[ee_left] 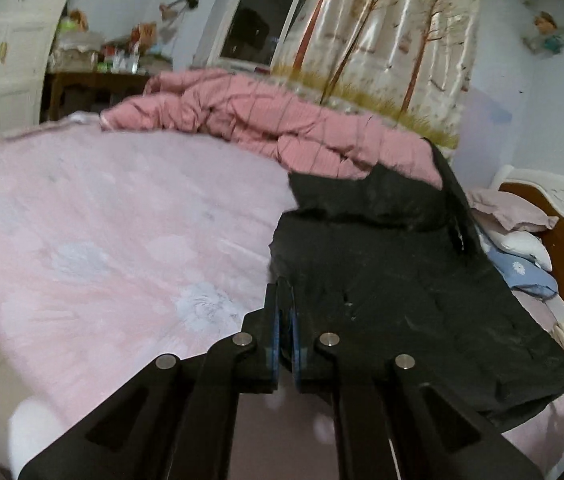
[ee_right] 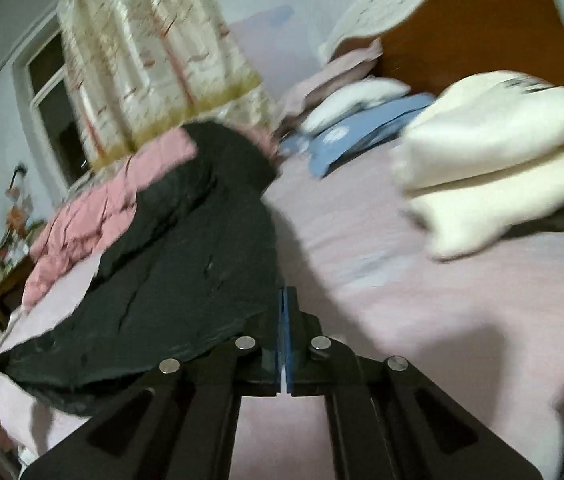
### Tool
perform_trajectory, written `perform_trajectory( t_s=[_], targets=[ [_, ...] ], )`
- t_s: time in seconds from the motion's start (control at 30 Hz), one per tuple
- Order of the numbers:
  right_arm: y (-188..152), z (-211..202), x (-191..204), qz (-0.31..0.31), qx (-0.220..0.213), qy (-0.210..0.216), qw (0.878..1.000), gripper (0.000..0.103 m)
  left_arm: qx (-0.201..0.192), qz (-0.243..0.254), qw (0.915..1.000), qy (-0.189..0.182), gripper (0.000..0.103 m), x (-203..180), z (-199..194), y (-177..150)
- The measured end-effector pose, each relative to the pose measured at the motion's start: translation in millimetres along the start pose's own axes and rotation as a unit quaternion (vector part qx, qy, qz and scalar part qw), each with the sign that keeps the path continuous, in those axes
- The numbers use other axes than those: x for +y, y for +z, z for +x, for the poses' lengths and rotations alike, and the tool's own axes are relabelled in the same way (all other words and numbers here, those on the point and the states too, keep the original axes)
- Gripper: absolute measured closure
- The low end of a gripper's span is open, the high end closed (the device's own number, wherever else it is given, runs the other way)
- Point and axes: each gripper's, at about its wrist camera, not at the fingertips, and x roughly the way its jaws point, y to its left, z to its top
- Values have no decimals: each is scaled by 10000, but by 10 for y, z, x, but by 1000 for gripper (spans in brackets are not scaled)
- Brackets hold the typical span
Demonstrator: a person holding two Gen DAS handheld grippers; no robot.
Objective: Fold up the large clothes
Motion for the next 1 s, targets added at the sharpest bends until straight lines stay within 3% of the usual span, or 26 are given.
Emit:
perform_trajectory(
  t_s=[0.03,0.1,0.13,0.2,0.23,0.33,0.4,0.47,0.5,0.7,0.73,0.8,0.87,1.0],
  targets=[
    [4,-231,-86,65,-180,-230,9996,103,3,76,9999,98,99,-30,-63,-21],
    [-1,-429,-187,24,-159,-194,9997,103,83,235,9992,321,99,-43,-84,-55],
    [-2,-398,-201,-117,142,-7,9998,103,142,381,9982,451,99,-48,-46,-90],
    [-54,-310,-149,-416,391,-94,9983,103,183,515,9962,684,98,-42,59,-199],
    [-101,-258,-77,-586,392,-173,9974,103,236,475,9960,714,98,-4,128,-232],
    [-163,-67,60,-506,665,263,9962,101,280,194,9974,628,98,91,167,-279],
    [-193,56,111,-425,775,262,9957,86,210,138,9980,572,98,96,118,-275],
    [-270,174,127,-373,795,121,9961,56,183,163,9979,592,98,101,102,-251],
    [-290,216,125,-339,784,80,9963,54,182,179,9979,596,98,94,94,-261],
    [-459,551,25,-124,1469,-176,9889,55,248,463,9950,848,97,-2,168,-352],
    [-476,565,62,-337,1539,-282,9871,58,254,524,9944,885,98,-24,185,-371],
    [-520,522,202,-920,1525,-414,9831,77,282,655,9926,979,98,-64,216,-401],
    [-536,529,242,-939,1654,-295,9813,97,276,742,9914,1043,98,-81,226,-409],
    [-482,532,123,-398,1481,-128,9881,101,215,764,9919,990,98,-55,174,-384]
  ],
)
